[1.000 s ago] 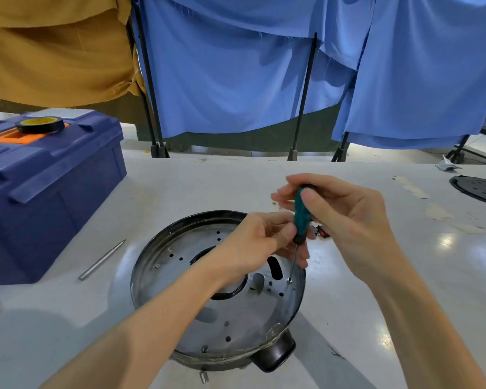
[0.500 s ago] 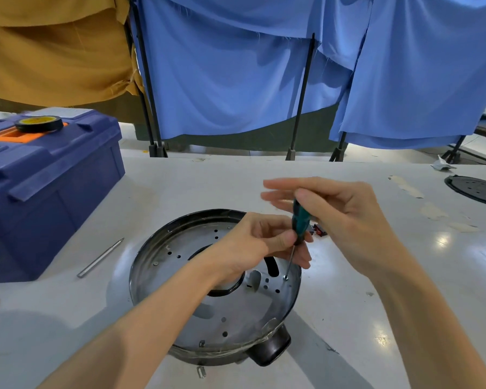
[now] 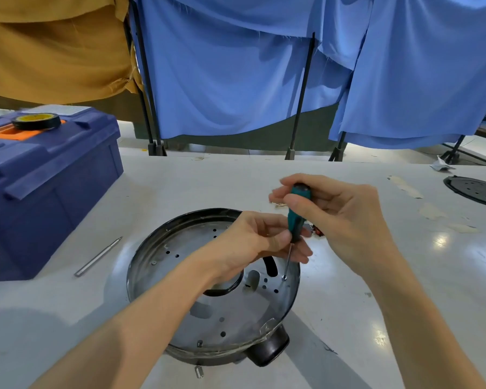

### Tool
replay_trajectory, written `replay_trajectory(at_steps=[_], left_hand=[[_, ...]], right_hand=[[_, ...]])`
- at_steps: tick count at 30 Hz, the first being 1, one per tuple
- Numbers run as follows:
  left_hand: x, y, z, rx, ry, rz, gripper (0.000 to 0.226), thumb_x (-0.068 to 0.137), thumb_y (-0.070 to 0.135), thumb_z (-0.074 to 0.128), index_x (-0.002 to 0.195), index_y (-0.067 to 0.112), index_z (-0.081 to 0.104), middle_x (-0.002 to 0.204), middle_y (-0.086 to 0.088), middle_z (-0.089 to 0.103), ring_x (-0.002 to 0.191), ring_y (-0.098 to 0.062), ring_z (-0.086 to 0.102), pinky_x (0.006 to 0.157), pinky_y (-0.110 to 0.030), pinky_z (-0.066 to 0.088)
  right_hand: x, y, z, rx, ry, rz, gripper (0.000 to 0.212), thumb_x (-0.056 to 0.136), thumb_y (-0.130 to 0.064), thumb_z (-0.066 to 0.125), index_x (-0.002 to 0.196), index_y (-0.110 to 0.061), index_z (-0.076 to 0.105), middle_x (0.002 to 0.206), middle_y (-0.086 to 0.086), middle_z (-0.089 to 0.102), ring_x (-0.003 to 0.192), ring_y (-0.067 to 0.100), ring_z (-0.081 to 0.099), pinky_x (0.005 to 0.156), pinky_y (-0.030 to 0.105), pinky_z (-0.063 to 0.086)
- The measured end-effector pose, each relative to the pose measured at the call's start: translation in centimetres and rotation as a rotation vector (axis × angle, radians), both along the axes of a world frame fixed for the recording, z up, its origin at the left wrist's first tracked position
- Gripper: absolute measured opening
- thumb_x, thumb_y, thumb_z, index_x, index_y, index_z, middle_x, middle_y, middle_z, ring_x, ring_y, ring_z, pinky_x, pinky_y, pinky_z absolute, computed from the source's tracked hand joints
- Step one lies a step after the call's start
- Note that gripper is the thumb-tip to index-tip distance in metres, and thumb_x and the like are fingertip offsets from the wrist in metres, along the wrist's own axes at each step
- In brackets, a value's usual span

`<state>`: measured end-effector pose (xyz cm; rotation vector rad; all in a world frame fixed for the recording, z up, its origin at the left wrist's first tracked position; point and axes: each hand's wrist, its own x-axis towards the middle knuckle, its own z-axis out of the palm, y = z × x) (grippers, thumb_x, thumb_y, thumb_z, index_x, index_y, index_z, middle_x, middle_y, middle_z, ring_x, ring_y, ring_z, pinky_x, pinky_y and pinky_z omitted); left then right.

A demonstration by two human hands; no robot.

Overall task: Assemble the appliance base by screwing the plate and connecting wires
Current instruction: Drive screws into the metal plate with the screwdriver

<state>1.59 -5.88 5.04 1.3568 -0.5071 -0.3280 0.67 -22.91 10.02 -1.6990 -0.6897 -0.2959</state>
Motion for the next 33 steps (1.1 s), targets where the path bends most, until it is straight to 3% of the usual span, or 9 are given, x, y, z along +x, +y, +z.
replay_trajectory(at_steps=[7,10,12,14,17,25,27,31,33], left_hand=[[0.2,-1.2,0.2,0.067,-0.066,0.079,0.015,0.091,0.003,0.064,0.104,-0.001,0.068,0.094,-0.019,0.073,0.080,-0.030,0.072,0.077,-0.028,0.056],[0.4,-0.5,0.2,0.044,-0.030,0.069,0.013,0.092,0.000,0.058,0.101,-0.006,0.066,0.088,-0.019,0.071,0.079,-0.032,0.070,0.080,-0.033,0.055],[0.6,0.2,0.1,0.019,-0.006,0.045,0.015,0.094,0.001,0.055,0.103,-0.006,0.065,0.093,-0.020,0.071,0.085,-0.035,0.069,0.084,-0.037,0.054],[0.6,0.6,0.0,-0.003,0.012,0.004,0.018,0.095,0.003,0.054,0.107,-0.004,0.066,0.100,-0.021,0.071,0.093,-0.038,0.069,0.089,-0.041,0.054],[0.3,0.4,0.1,-0.026,0.034,-0.005,0.021,0.092,0.007,0.061,0.111,0.001,0.069,0.106,-0.020,0.071,0.099,-0.038,0.069,0.092,-0.040,0.054],[0.3,-1.1,0.4,0.130,-0.030,0.051,0.021,0.091,0.008,0.063,0.110,0.003,0.071,0.099,-0.016,0.074,0.091,-0.027,0.072,0.078,-0.022,0.055],[0.4,-0.7,0.2,0.117,-0.026,0.018,0.019,0.093,0.005,0.059,0.106,0.002,0.072,0.097,-0.020,0.073,0.090,-0.032,0.070,0.085,-0.029,0.056],[0.3,-0.4,0.1,0.051,-0.001,-0.047,0.018,0.097,0.012,0.053,0.100,0.007,0.070,0.088,-0.012,0.071,0.079,-0.025,0.067,0.088,-0.037,0.053],[0.2,-0.4,0.2,0.030,0.015,-0.045,0.019,0.096,0.015,0.055,0.103,0.008,0.071,0.092,-0.012,0.073,0.083,-0.026,0.069,0.087,-0.035,0.053]], right_hand=[[-0.2,2.5,-1.8,-0.053,-0.372,-0.673,0.022,0.081,-0.030,0.078,0.082,-0.009,0.071,0.067,0.000,0.065,0.059,0.020,0.062,0.062,0.024,0.053],[-0.4,1.6,-0.5,-0.049,-0.119,-0.268,0.024,0.083,-0.035,0.070,0.099,-0.018,0.073,0.086,-0.010,0.074,0.081,0.010,0.071,0.076,0.020,0.055],[-0.3,0.9,0.3,-0.071,0.031,0.016,0.025,0.091,-0.016,0.064,0.115,-0.021,0.070,0.104,-0.011,0.075,0.099,0.006,0.070,0.082,0.019,0.055],[-0.3,0.9,0.6,-0.067,0.025,0.033,0.032,0.091,0.003,0.061,0.111,-0.020,0.070,0.102,-0.006,0.075,0.099,0.006,0.071,0.080,0.016,0.055],[-0.8,1.8,0.1,0.038,-0.023,-0.130,0.041,0.084,0.016,0.060,0.094,-0.022,0.072,0.090,-0.003,0.075,0.086,0.008,0.074,0.073,0.017,0.057],[-2.4,3.5,-1.9,-0.059,-0.386,-0.792,0.019,0.077,-0.002,0.072,0.096,-0.008,0.073,0.075,-0.006,0.064,0.064,0.017,0.065,0.059,0.028,0.056],[-2.5,2.7,-1.0,-0.118,-0.358,-0.690,0.015,0.075,-0.006,0.076,0.089,-0.011,0.072,0.071,-0.007,0.064,0.064,0.017,0.065,0.058,0.032,0.056],[-1.2,-0.4,2.4,-0.109,0.030,-0.047,0.018,0.085,-0.010,0.072,0.103,-0.012,0.075,0.092,-0.004,0.077,0.088,0.010,0.073,0.079,0.027,0.059],[-1.0,-0.5,2.5,-0.175,0.011,-0.016,0.021,0.085,-0.008,0.071,0.104,-0.013,0.075,0.095,-0.005,0.077,0.090,0.009,0.073,0.080,0.024,0.059]])
